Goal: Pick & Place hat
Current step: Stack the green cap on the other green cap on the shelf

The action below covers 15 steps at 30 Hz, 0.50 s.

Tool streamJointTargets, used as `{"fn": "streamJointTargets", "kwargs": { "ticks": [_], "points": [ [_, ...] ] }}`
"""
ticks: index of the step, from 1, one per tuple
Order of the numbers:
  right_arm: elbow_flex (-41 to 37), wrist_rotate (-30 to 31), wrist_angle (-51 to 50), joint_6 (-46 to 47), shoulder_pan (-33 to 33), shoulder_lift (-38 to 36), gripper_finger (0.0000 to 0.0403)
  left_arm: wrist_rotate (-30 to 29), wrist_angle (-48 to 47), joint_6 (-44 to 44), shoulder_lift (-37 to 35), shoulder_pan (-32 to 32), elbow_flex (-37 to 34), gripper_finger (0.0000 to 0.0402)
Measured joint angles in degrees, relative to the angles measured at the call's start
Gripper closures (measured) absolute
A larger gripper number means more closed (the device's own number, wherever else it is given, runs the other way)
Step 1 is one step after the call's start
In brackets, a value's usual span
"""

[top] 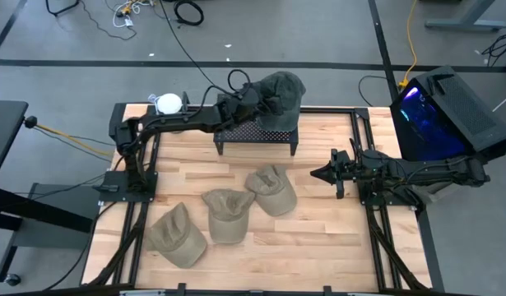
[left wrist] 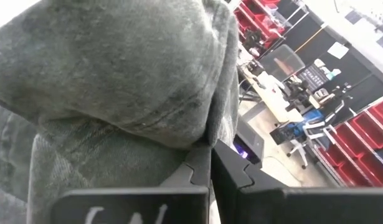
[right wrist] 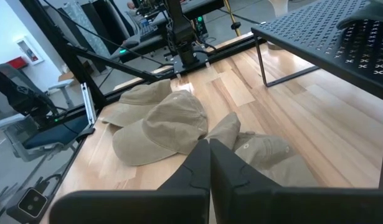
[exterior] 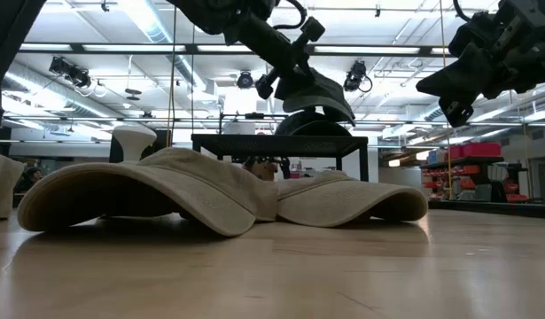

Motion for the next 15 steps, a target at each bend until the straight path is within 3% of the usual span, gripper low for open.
{"fn": "streamJointTargets", "kwargs": {
  "ticks": [15],
  "points": [
    [0.0, -1.5, 0.0, 0.0, 0.0, 0.0, 0.0403, -0.5, -0.1, 0.2, 0.2, 1.7, 0.0, 0.0396]
  ]
}}
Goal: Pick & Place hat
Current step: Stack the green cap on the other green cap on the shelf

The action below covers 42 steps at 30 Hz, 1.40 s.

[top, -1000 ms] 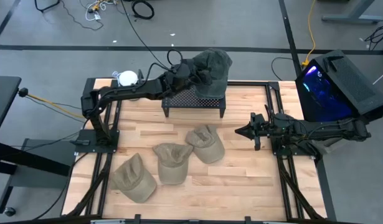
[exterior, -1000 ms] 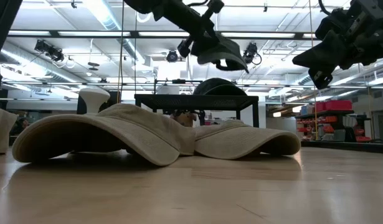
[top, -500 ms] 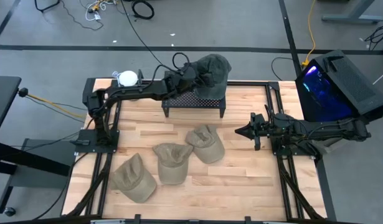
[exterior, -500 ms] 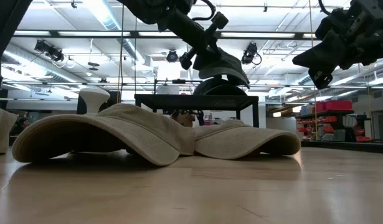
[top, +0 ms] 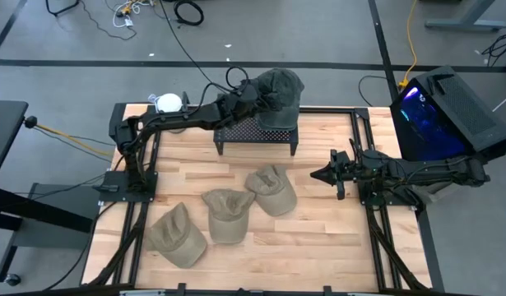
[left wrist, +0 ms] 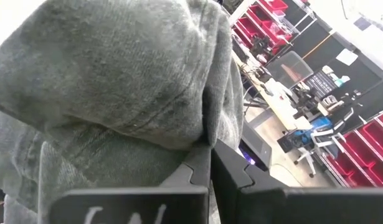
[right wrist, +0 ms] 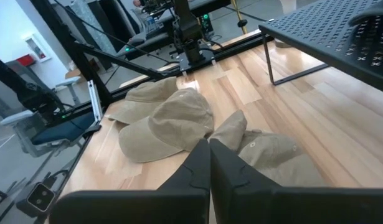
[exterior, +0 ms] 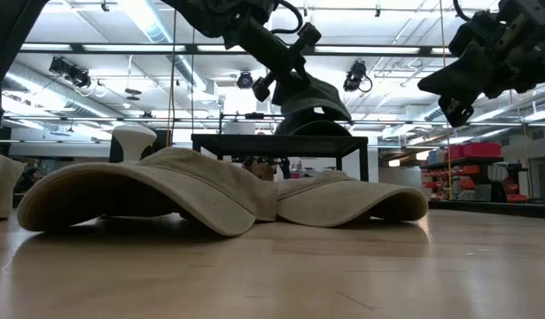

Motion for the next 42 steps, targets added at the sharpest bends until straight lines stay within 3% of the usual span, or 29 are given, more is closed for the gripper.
{"fn": "streamJointTargets", "kwargs": {
  "ticks": [31, 42],
  "points": [
    [0.0, 0.2, 0.0, 0.0, 0.0, 0.0, 0.0403, -0.2, -3.8, 0.5, 0.0, 0.0, 0.0, 0.0371],
    [0.0, 0.2, 0.0, 0.0, 0.0, 0.0, 0.0403, 1.8, -3.8, 2.4, 0.0, 0.0, 0.0, 0.0269]
  ]
}}
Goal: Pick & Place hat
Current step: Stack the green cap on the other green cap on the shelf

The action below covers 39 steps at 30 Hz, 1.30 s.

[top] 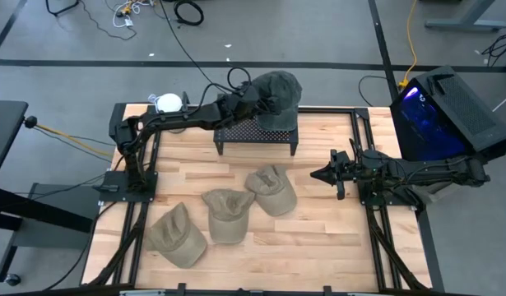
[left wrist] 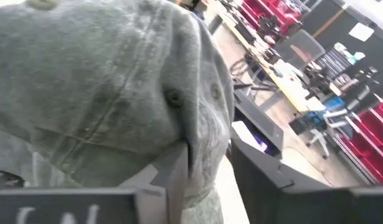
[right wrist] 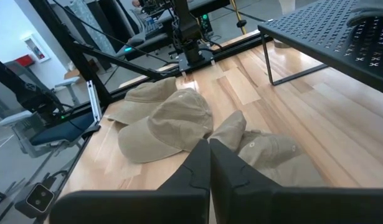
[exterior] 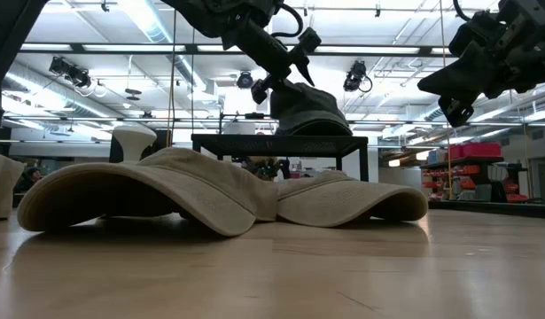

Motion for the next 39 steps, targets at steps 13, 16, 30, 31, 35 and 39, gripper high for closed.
{"fn": "streamJointTargets", "kwargs": {
  "ticks": [13, 16, 30, 31, 35, 39],
  "points": [
    [0.0, 0.0, 0.0, 0.0, 0.0, 0.0, 0.0403, 6.0, 0.1, 2.5, 0.0, 0.4, 0.0, 0.0178],
    [0.0, 0.0, 0.0, 0.0, 0.0, 0.0, 0.0403, 5.8, 0.5, 4.2, 0.0, 0.6, 0.0, 0.0173],
    [0.0, 0.0, 0.0, 0.0, 0.0, 0.0, 0.0403, 11.9, 3.4, 6.0, 0.0, 3.2, 0.0, 0.0159],
    [0.0, 0.0, 0.0, 0.0, 0.0, 0.0, 0.0403, 12.2, 3.4, 6.3, 0.0, 3.3, 0.0, 0.0153],
    [0.0, 0.0, 0.0, 0.0, 0.0, 0.0, 0.0403, 12.5, 3.4, 6.4, 0.0, 3.3, 0.0, 0.0120],
    [0.0, 0.0, 0.0, 0.0, 0.0, 0.0, 0.0403, 13.0, 3.5, 6.5, 0.0, 3.3, 0.0, 0.0097]
  ]
}}
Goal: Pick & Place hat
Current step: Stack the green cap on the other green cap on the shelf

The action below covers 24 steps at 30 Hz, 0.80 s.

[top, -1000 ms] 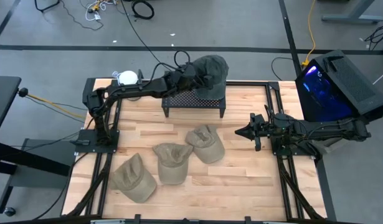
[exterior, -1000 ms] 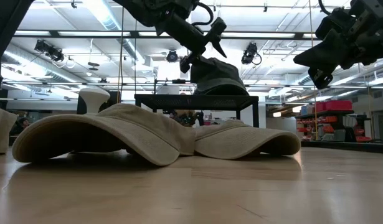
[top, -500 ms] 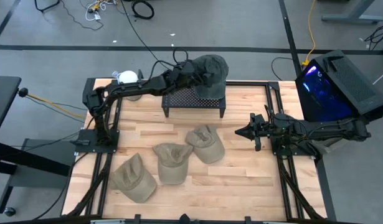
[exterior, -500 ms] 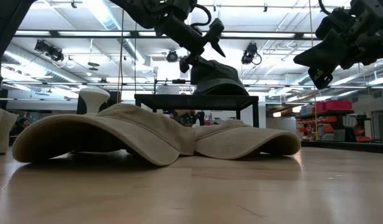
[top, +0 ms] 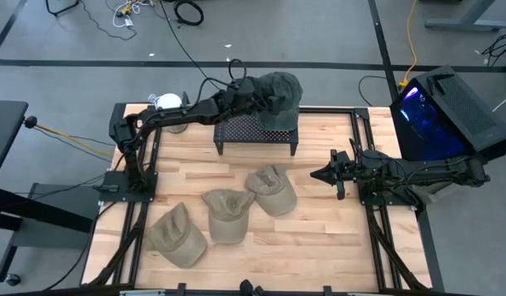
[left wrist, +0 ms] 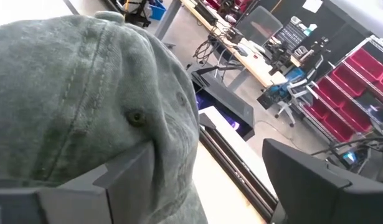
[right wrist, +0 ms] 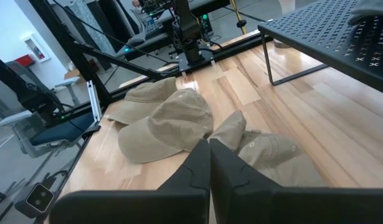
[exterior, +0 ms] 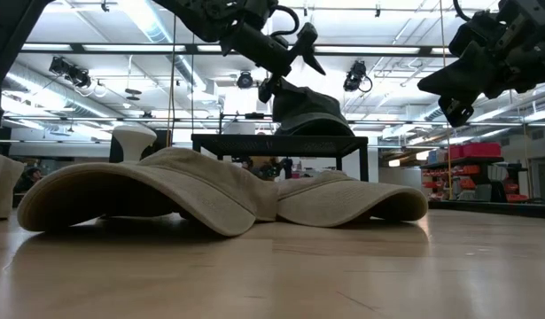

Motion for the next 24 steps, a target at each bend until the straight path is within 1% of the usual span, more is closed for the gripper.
{"fn": "streamJointTargets", "kwargs": {
  "ticks": [5, 18, 20, 24],
  "points": [
    [0.0, 0.0, 0.0, 0.0, 0.0, 0.0, 0.0403, 0.4, 0.0, 1.0, 0.0, 0.3, 0.0, 0.0086],
    [0.0, 0.0, 0.0, 0.0, 0.0, 0.0, 0.0403, 0.4, 0.0, 4.9, 0.0, 0.2, 0.0, 0.0085],
    [0.0, 0.0, 0.0, 0.0, 0.0, 0.0, 0.0403, 1.1, 0.0, 4.9, 0.0, 0.2, 0.0, 0.0085],
    [0.0, 0.0, 0.0, 0.0, 0.0, 0.0, 0.0403, 4.5, 0.0, 5.0, 0.0, 0.2, 0.0, 0.0085]
  ]
}}
